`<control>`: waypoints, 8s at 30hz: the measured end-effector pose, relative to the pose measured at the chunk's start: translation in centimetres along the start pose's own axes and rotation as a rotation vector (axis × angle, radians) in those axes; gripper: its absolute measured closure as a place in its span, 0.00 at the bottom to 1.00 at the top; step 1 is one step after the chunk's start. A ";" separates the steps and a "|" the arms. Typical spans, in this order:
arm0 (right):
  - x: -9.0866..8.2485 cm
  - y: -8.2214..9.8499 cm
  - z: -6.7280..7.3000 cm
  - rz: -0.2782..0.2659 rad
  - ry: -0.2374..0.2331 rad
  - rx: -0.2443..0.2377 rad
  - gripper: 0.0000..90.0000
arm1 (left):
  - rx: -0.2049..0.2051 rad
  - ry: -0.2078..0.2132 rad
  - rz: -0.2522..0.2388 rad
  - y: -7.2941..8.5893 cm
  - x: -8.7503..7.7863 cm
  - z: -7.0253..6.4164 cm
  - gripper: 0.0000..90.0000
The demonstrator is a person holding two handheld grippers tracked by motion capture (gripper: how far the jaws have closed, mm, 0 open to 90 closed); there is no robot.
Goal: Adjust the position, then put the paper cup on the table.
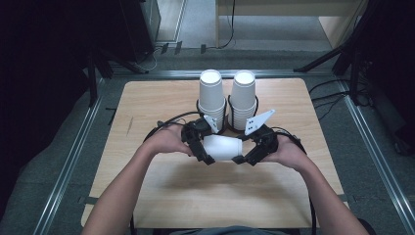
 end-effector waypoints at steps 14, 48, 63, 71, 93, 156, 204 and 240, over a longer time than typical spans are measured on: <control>2.2 -0.5 0.4 0.081 -0.025 -0.035 0.20 | 0.017 0.022 0.068 -1.2 1.9 -0.4 0.10; 1.0 -0.2 0.5 0.030 0.007 -0.055 0.23 | -0.024 -0.041 -0.275 -0.1 1.0 -1.4 0.00; 0.1 -0.3 1.1 -0.037 -0.007 -0.076 0.23 | -0.082 0.047 -0.442 0.6 1.0 -2.1 0.00; 0.8 -0.6 1.3 -0.020 -0.017 -0.086 0.23 | -0.091 0.069 -0.427 0.7 1.0 -1.9 0.06; 0.8 -0.8 1.0 -0.014 -0.082 -0.002 0.17 | -0.078 0.133 -0.384 1.3 -0.3 -1.6 0.11; 3.3 -0.7 0.2 0.049 -0.034 -0.008 0.23 | 0.053 -0.054 -0.008 -2.1 0.4 -0.6 0.10; 1.9 -0.2 0.5 -0.109 -0.027 -0.005 0.22 | -0.129 0.017 -0.467 0.5 -0.1 -1.7 0.03; 1.7 0.0 0.4 -0.045 0.003 0.070 0.15 | -0.183 -0.038 -0.427 3.0 -2.1 -0.8 0.13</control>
Point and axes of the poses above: each handheld gripper's, and its own axes: x roughly forward along the jaws, y roughly out of its underside, z roughly to its left, the point moved 2 cm from there along x, roughly forward along the jaws, and after that the axes turned 15 degrees about z, right-handed, at the moved point
